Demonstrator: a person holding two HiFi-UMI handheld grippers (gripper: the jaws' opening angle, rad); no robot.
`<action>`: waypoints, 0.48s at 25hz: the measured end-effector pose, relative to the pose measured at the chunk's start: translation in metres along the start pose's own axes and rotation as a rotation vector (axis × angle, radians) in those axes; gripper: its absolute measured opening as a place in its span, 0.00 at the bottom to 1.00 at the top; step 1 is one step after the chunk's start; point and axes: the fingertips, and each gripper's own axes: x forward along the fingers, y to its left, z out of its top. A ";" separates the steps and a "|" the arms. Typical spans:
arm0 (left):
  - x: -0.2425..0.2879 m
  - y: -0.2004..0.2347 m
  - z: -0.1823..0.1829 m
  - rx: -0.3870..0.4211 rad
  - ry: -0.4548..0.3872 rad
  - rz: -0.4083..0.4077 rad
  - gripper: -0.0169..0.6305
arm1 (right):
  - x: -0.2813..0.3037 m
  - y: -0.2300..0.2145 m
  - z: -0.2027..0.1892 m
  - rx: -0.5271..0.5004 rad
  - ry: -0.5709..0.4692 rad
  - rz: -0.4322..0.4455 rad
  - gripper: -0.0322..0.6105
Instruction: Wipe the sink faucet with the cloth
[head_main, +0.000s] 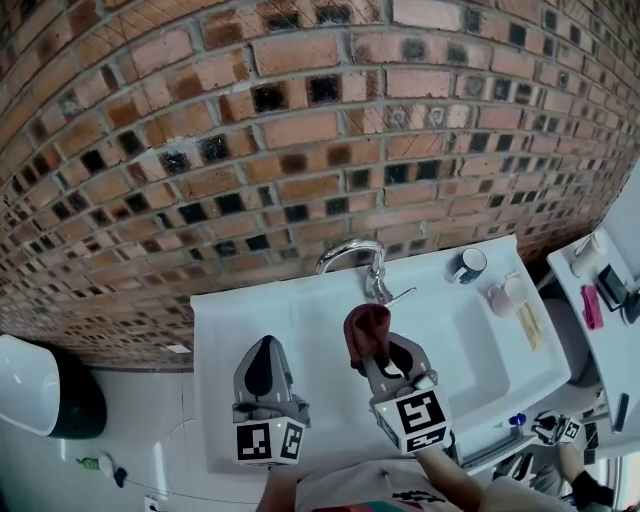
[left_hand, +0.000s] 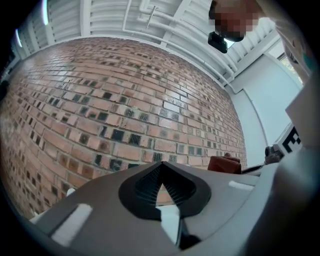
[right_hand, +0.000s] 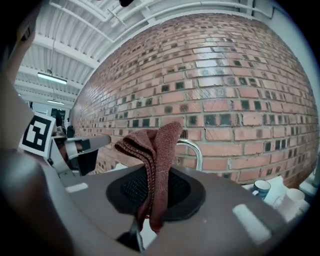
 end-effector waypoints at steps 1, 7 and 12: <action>0.000 -0.003 0.002 0.003 -0.006 -0.008 0.03 | -0.005 0.004 0.003 0.005 -0.014 0.004 0.12; -0.001 -0.015 0.007 0.001 -0.013 -0.038 0.03 | -0.015 0.005 0.013 0.014 -0.052 0.001 0.12; -0.003 -0.018 0.009 0.002 -0.013 -0.040 0.03 | -0.018 0.007 0.015 0.010 -0.048 0.005 0.12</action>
